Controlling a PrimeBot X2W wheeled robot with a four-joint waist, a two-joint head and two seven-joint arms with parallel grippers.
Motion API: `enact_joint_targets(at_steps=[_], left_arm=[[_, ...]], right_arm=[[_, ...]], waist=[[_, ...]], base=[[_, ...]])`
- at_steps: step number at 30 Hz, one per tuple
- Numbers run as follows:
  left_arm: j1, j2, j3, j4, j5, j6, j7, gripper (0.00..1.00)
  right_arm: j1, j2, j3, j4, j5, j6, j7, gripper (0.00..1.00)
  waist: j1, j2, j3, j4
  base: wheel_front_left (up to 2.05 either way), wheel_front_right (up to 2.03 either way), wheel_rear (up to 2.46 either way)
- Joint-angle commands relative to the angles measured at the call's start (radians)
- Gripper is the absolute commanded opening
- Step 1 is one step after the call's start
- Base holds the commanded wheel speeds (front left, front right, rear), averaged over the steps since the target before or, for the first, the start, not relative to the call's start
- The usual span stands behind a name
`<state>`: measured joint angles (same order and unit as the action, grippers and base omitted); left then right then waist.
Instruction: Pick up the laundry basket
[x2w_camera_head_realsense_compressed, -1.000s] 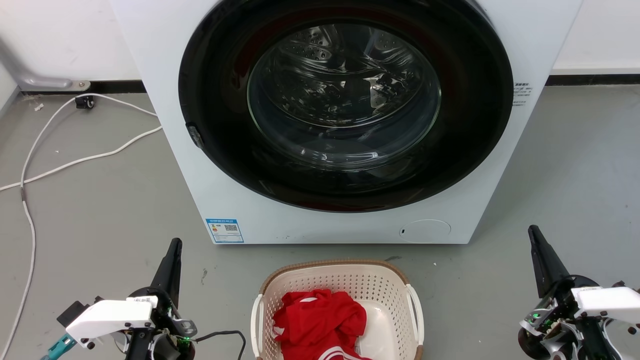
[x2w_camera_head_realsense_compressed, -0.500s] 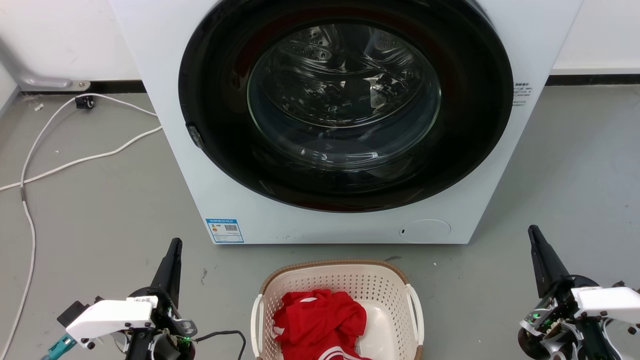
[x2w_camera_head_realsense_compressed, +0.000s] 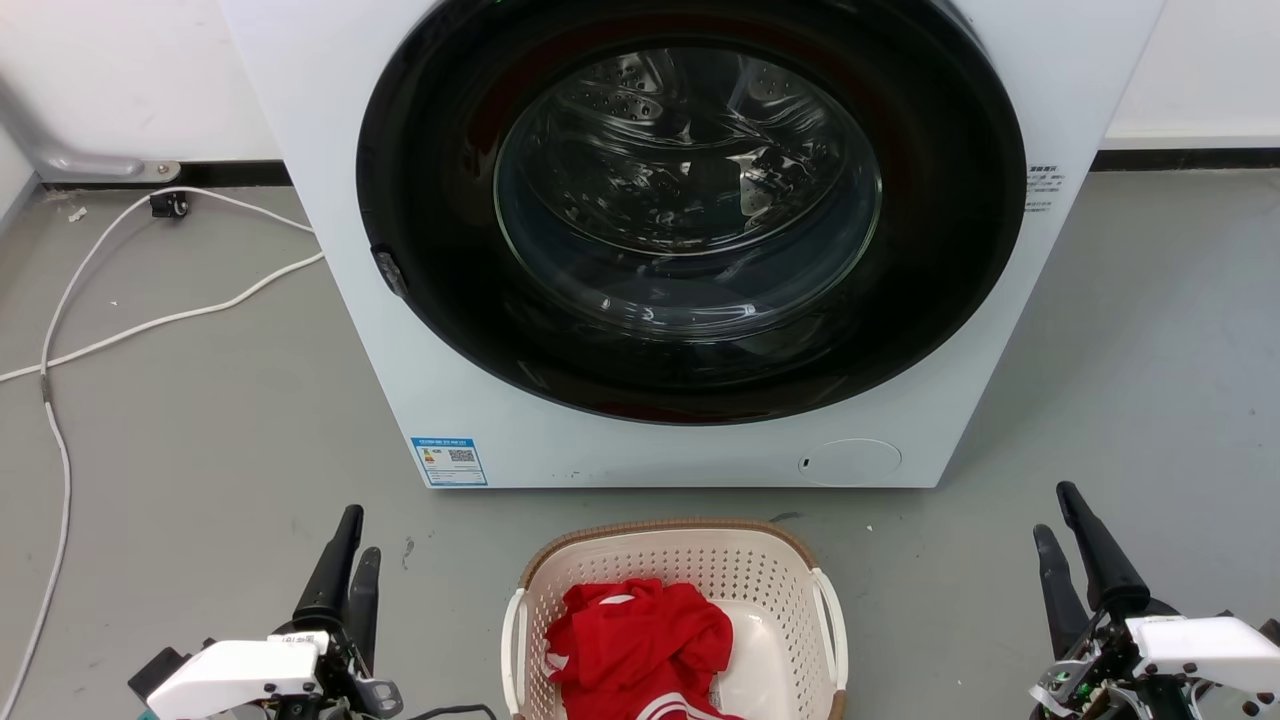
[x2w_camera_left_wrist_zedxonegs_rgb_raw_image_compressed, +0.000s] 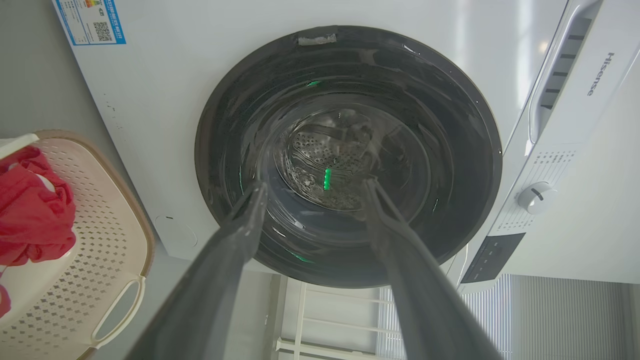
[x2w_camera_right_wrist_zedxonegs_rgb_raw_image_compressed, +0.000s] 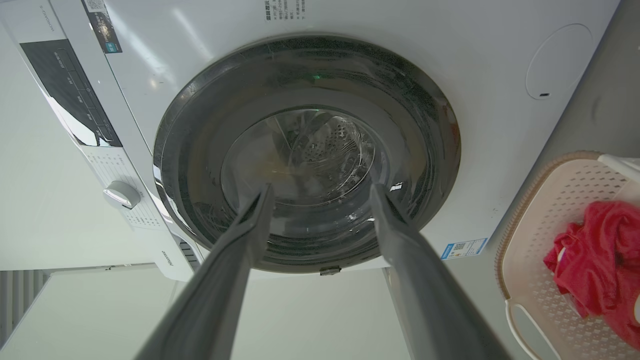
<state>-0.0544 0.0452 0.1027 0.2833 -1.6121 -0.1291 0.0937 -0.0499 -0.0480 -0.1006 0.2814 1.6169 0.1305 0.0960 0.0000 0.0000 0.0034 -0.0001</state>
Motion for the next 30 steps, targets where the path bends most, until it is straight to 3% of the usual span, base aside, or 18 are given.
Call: enact_joint_targets(at_steps=[1,13,22,30], left_arm=[[-0.012,0.003,-0.002,-0.026,0.011,-0.001,-0.011,1.00],[0.008,0.003,0.028,-0.036,0.079,-0.002,-0.067,1.00],[0.003,0.004,0.086,-0.032,0.157,-0.002,-0.101,1.00],[-0.005,0.004,0.146,-0.082,0.294,-0.002,-0.132,1.00]], right_arm=[[-0.015,-0.002,0.006,-0.028,-0.013,0.000,-0.011,1.00],[-0.003,-0.002,0.006,-0.041,-0.092,0.000,-0.068,1.00],[-0.008,-0.002,-0.013,-0.065,-0.294,0.000,-0.102,1.00],[-0.015,-0.003,-0.013,-0.150,-0.517,0.000,-0.133,1.00]], waist=[[0.0000,0.0000,0.000,0.000],[0.0000,0.0000,-0.001,0.000],[0.0000,0.0000,-0.002,0.002],[0.0000,0.0000,-0.002,0.004]], base=[[0.00,0.00,0.00],[0.00,0.00,0.00],[0.00,0.00,0.00],[0.00,0.00,0.00]])
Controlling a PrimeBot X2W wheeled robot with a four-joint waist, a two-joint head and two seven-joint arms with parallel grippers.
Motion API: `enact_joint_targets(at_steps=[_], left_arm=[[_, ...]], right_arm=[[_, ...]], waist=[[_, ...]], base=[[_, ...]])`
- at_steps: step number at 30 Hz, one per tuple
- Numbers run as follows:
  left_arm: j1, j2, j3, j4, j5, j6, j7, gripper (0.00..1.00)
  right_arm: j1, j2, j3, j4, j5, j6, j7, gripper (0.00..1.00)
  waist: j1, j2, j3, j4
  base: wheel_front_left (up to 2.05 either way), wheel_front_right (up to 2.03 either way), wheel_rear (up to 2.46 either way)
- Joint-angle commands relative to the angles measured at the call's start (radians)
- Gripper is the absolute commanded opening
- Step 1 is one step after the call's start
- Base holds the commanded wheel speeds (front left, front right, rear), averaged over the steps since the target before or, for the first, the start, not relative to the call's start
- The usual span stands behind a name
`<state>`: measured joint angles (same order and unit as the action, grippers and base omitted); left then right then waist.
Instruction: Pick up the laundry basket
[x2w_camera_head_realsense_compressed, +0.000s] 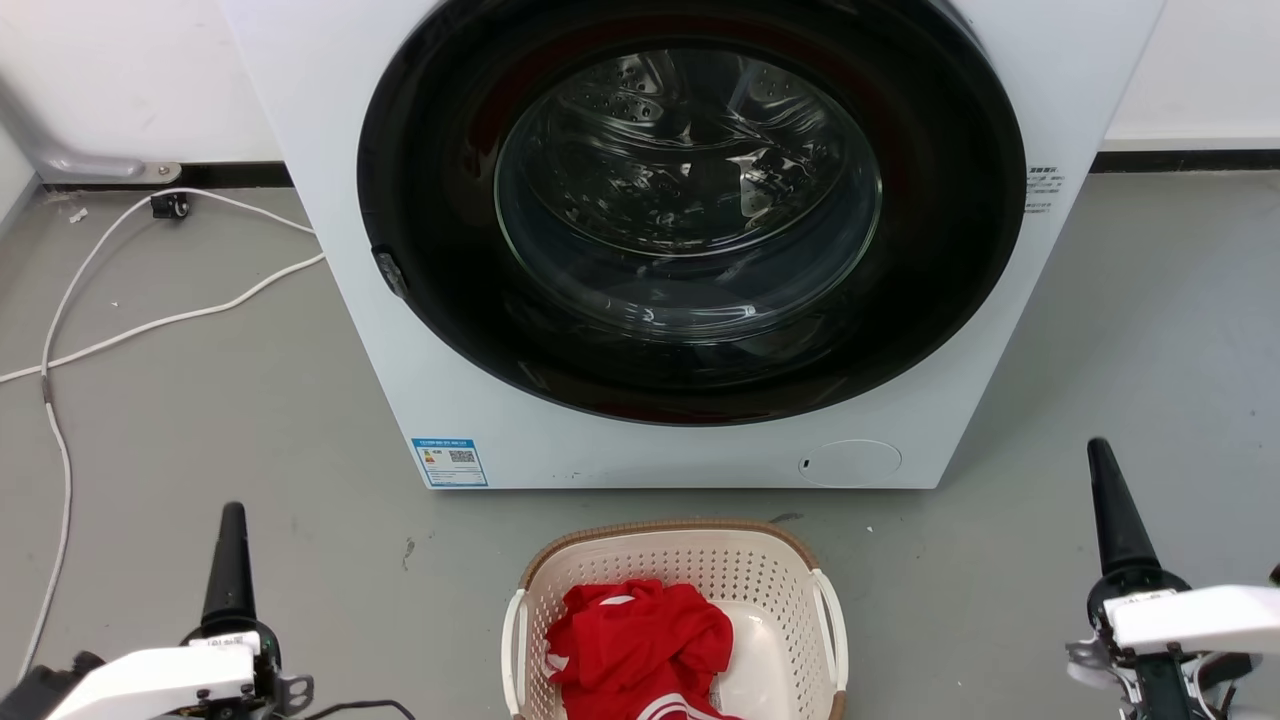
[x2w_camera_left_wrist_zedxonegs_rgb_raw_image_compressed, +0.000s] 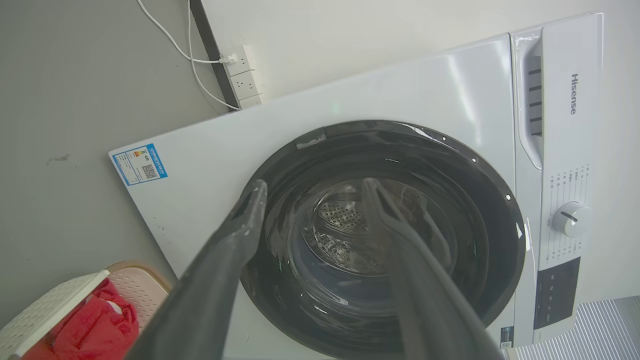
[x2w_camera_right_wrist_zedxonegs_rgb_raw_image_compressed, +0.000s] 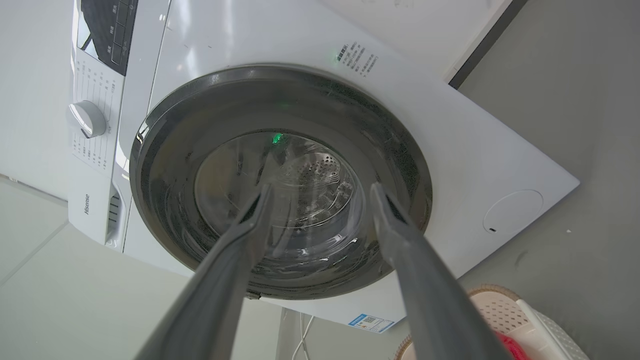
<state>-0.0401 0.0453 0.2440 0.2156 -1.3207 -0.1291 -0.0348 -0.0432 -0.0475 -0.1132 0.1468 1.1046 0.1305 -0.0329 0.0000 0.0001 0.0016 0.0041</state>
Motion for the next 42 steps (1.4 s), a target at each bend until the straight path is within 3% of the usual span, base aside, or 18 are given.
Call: enact_joint_targets(at_steps=[1,13,20,32,42], left_arm=[[-0.019,0.004,0.009,-0.025,0.024,-0.002,-0.007,1.00],[0.015,0.004,-0.051,-0.198,0.312,0.036,-0.049,1.00],[0.048,0.005,-0.151,-0.239,0.481,0.013,-0.071,1.00],[0.069,0.006,-0.262,-0.262,0.789,0.044,-0.105,1.00],[0.080,0.056,-0.359,-0.261,0.943,0.109,-0.131,1.00]], right_arm=[[-0.024,-0.003,0.003,-0.030,-0.035,0.000,-0.008,1.00],[-0.019,-0.003,0.073,-0.163,-0.383,0.000,-0.050,1.00],[0.000,-0.004,0.104,-0.185,-0.540,0.000,-0.072,1.00],[0.034,-0.004,0.106,-0.123,-0.734,0.000,-0.106,1.00],[0.034,-0.004,0.105,-0.092,-0.850,0.000,-0.132,1.00]], waist=[[0.0000,-0.0001,0.000,0.000],[0.0000,-0.0001,0.005,0.002],[0.0000,-0.0001,0.006,0.001],[0.0000,-0.0001,0.006,-0.005],[0.0000,-0.0001,0.005,-0.011]], base=[[0.00,0.00,0.00],[0.00,0.00,0.00],[0.00,0.00,0.00],[0.00,0.00,0.00],[0.00,0.00,0.00]])
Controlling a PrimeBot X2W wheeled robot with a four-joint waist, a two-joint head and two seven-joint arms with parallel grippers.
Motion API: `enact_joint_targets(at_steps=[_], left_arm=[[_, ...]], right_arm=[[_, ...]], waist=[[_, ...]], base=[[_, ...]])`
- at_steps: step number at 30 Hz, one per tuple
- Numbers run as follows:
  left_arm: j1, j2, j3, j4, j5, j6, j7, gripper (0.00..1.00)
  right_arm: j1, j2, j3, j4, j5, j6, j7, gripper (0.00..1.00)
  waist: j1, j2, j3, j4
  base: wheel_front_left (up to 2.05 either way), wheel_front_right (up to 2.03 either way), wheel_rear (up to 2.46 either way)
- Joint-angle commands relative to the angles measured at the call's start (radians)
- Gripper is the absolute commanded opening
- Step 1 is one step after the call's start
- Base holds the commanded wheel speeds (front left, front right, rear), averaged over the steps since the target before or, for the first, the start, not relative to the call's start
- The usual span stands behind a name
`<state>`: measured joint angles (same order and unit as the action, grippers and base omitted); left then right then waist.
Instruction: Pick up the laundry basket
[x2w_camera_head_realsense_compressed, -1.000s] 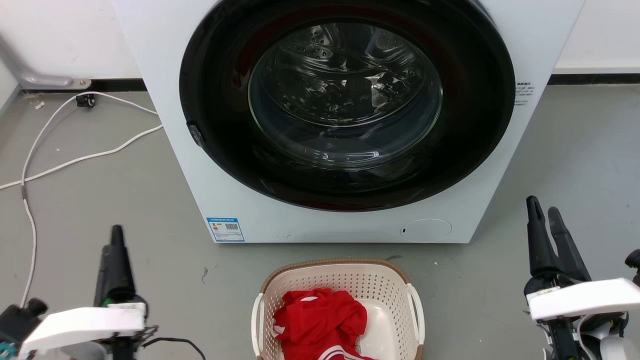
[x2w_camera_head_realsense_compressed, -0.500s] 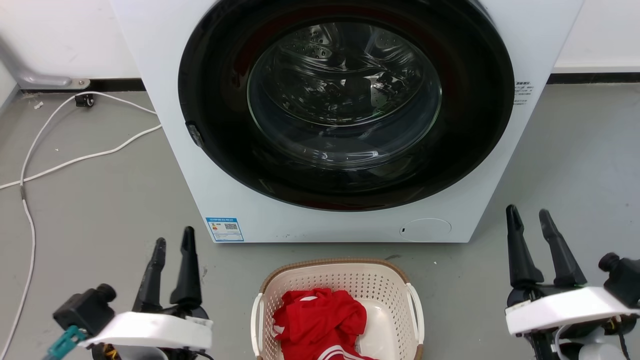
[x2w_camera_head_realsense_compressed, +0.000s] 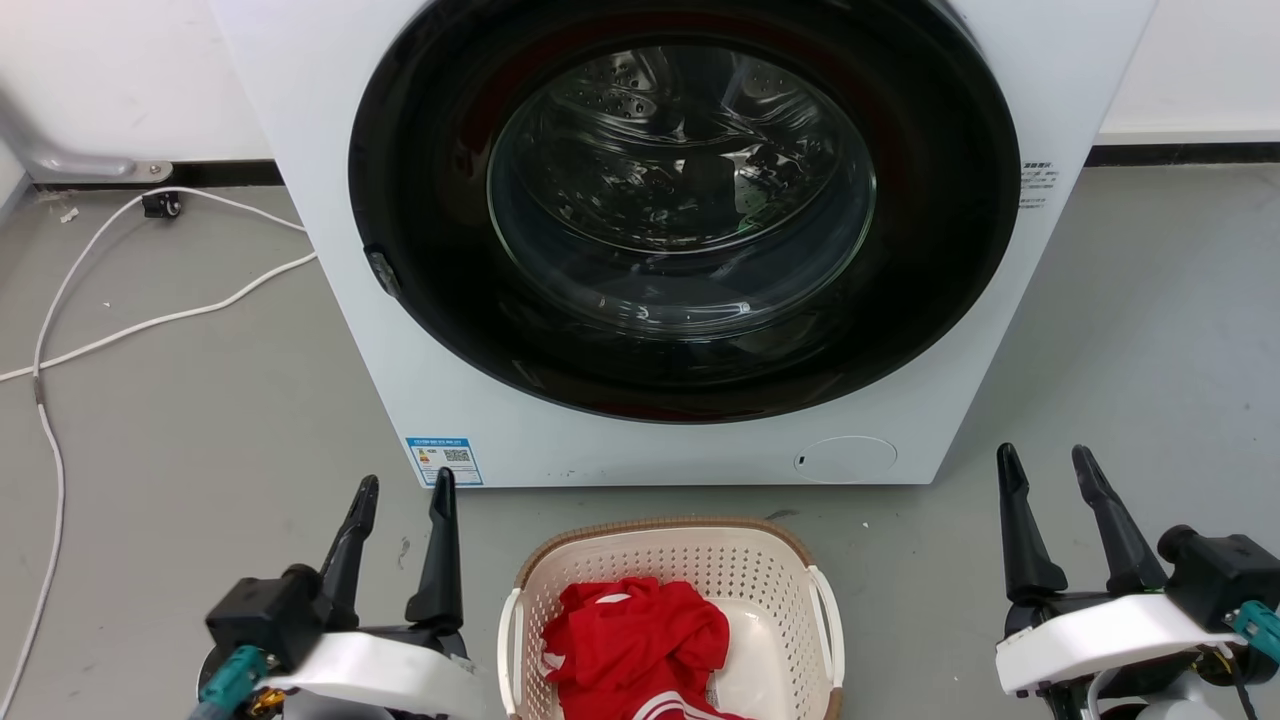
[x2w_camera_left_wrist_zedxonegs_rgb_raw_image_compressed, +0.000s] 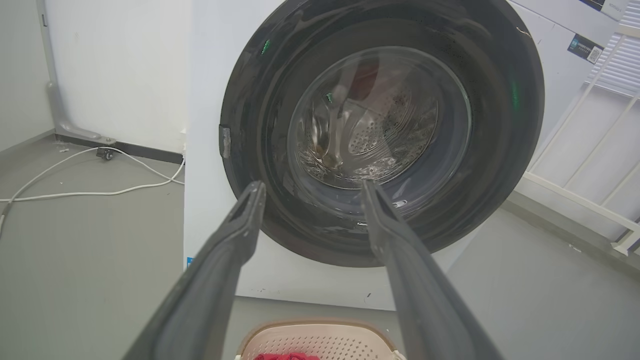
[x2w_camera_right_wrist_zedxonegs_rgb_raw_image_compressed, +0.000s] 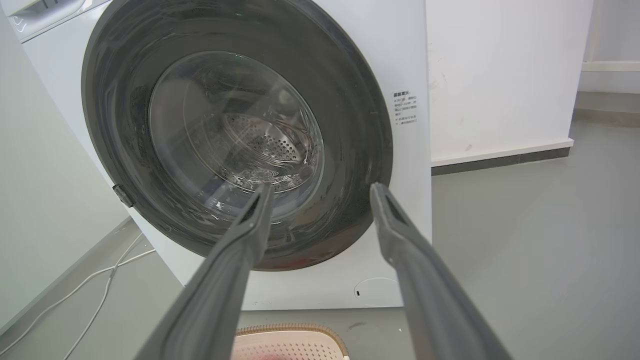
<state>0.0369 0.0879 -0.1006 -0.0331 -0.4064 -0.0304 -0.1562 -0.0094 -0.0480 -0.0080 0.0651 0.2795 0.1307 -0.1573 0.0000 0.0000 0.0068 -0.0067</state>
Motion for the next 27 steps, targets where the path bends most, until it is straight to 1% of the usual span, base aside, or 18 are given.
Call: enact_joint_targets(at_steps=[1,12,14,17,24,27], left_arm=[[0.004,0.021,-0.026,-0.012,0.043,0.019,-0.012,1.00],[0.002,0.091,-0.149,0.000,0.148,0.119,-0.037,1.00],[0.002,0.102,-0.169,0.008,0.161,0.129,-0.044,1.00],[0.001,0.116,-0.195,0.028,0.179,0.133,-0.049,1.00],[-0.006,0.124,-0.230,0.036,0.226,0.164,-0.063,1.00],[0.006,0.112,-0.226,0.041,0.216,0.169,-0.070,1.00]], right_arm=[[0.001,-0.003,0.001,-0.011,-0.035,0.000,-0.011,1.00],[0.013,-0.003,0.002,0.004,-0.154,0.000,-0.037,1.00],[0.014,-0.003,0.003,0.005,-0.177,0.000,-0.041,1.00],[0.015,-0.003,0.005,0.005,-0.209,0.000,-0.047,1.00],[0.022,-0.003,0.009,0.002,-0.286,0.000,-0.063,1.00],[0.025,-0.004,0.007,0.005,-0.305,0.000,-0.068,1.00]], waist=[[0.0000,0.0000,0.000,-0.001],[0.0000,0.0000,-0.004,-0.007],[0.0000,0.0000,-0.003,-0.009],[0.0000,0.0000,-0.002,-0.009],[0.0000,0.0000,0.000,-0.007],[0.0000,0.0000,0.002,-0.006]], base=[[0.00,0.00,0.00],[0.00,0.00,0.00],[0.00,0.00,0.00],[0.00,0.00,0.00],[0.00,0.00,0.00],[0.00,0.00,0.00]])
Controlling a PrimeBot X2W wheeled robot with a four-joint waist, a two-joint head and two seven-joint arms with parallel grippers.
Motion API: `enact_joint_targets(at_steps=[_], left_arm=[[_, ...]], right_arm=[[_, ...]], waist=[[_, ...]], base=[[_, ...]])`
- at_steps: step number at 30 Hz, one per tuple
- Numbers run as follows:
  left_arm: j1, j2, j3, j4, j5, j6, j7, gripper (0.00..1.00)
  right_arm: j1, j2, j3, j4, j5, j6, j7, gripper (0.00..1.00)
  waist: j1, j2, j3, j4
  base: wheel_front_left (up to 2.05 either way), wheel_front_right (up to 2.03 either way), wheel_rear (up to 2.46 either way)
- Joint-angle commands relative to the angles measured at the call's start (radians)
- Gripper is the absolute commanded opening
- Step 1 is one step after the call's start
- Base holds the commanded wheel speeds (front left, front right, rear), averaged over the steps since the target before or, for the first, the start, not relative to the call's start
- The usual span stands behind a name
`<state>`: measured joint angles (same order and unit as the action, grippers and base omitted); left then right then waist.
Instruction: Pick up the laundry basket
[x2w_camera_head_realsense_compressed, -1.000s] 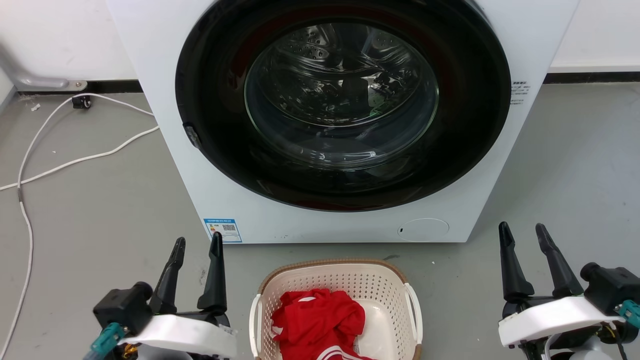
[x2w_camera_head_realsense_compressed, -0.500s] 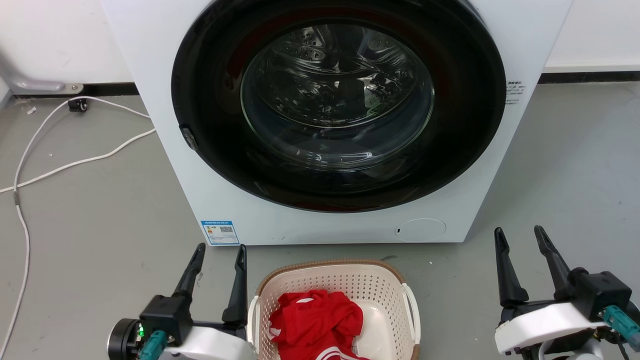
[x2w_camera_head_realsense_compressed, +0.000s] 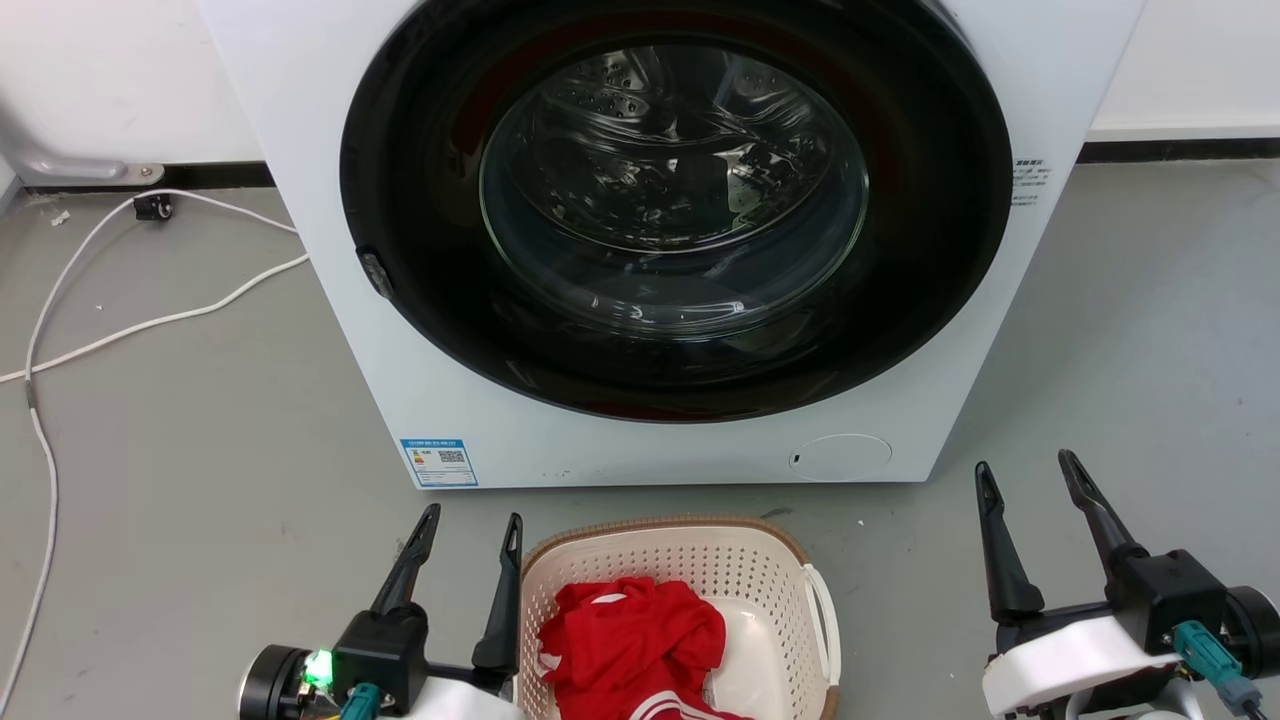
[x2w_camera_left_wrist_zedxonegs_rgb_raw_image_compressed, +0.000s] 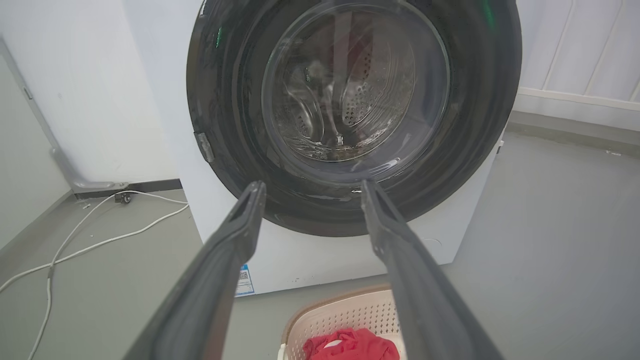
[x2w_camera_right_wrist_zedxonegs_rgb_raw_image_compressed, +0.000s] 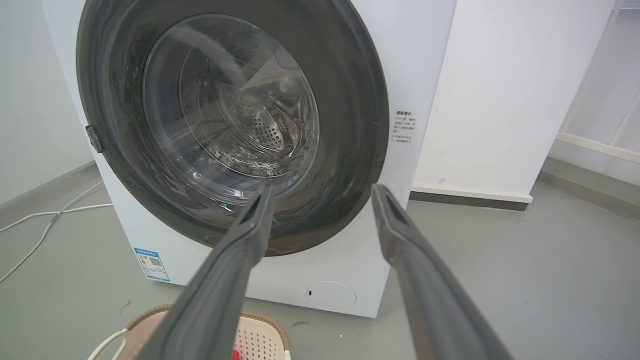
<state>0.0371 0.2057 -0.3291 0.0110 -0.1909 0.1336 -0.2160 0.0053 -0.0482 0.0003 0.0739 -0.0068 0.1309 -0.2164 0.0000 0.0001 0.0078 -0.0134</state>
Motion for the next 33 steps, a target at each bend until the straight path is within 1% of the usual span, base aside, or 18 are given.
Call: enact_joint_targets(at_steps=[1,7,10,15,20,24,33], left_arm=[[0.005,-0.005,0.003,-0.003,0.000,0.005,-0.010,1.00],[0.028,-0.047,0.062,-0.003,-0.024,-0.047,-0.021,1.00],[0.041,-0.071,0.097,0.005,-0.008,-0.073,-0.027,1.00],[0.056,-0.099,0.141,0.011,0.038,-0.117,-0.036,1.00],[0.061,-0.118,0.167,0.015,0.093,-0.150,-0.045,1.00],[0.063,-0.131,0.180,0.017,0.128,-0.167,-0.052,1.00],[0.066,-0.147,0.206,0.033,0.136,-0.192,-0.052,1.00]], right_arm=[[0.010,-0.003,-0.001,-0.004,-0.019,0.000,-0.009,1.00],[0.014,-0.003,-0.004,0.013,-0.005,0.000,-0.021,1.00],[0.016,-0.003,-0.005,0.027,0.016,0.000,-0.026,1.00],[0.016,-0.003,-0.006,0.037,0.005,0.000,-0.036,1.00],[0.014,-0.003,-0.003,0.040,-0.024,0.000,-0.044,1.00],[0.013,-0.003,-0.001,0.041,-0.044,0.000,-0.050,1.00],[0.012,-0.003,-0.001,0.046,-0.031,0.000,-0.049,1.00]], waist=[[0.0000,-0.0001,0.001,0.001],[0.0000,-0.0001,0.003,0.003],[0.0000,-0.0001,0.004,0.002],[0.0000,-0.0001,0.006,0.000],[0.0000,-0.0001,0.007,-0.001],[0.0000,-0.0001,0.006,-0.001],[0.0000,-0.0001,0.002,0.002]], base=[[0.00,0.00,0.00],[0.00,0.00,0.00],[0.00,0.00,0.00],[0.00,0.00,0.00],[0.00,0.00,0.00],[0.00,0.00,0.00],[0.00,0.00,0.00]])
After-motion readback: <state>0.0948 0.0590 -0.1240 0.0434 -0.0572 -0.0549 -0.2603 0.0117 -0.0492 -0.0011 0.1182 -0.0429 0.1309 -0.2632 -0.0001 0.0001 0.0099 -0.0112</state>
